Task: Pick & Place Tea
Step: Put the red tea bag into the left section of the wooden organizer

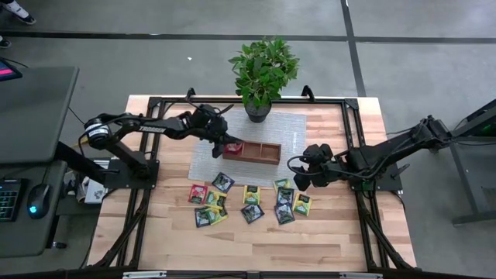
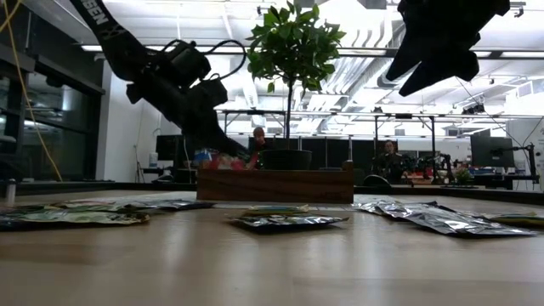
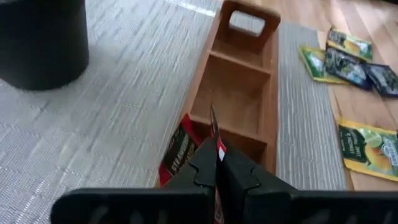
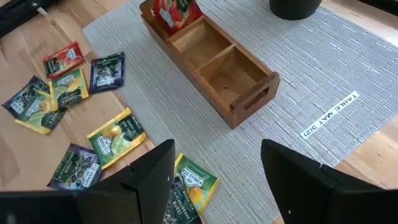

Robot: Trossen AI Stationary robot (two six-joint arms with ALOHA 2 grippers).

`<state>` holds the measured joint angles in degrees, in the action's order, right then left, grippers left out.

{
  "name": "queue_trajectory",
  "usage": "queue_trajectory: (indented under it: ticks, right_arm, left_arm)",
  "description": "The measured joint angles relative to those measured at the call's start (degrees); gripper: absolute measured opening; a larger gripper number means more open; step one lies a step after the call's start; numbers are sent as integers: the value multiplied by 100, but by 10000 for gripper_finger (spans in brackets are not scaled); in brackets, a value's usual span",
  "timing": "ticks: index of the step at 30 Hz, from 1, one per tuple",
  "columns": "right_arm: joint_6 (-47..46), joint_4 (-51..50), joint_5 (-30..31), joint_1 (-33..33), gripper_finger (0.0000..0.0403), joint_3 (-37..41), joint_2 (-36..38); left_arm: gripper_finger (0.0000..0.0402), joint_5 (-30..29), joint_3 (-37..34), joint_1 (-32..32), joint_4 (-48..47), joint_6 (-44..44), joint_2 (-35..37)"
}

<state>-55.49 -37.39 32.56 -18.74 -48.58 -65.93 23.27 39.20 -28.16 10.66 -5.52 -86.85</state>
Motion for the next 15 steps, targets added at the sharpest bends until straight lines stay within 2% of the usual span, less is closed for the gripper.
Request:
queue_trajectory:
  ticks: [8, 11, 15]
  right_arm:
    - [0, 5, 0, 0, 234, 0, 0]
    - [0, 5, 0, 0, 234, 0, -2]
    - [0, 5, -11, 0, 234, 0, -2]
  left_arm:
    - [8, -164, 0, 4, 225, -3, -109]
    - [30, -164, 23, 4, 349, -26, -109]
    - [82, -182, 124, 4, 296, -29, -109]
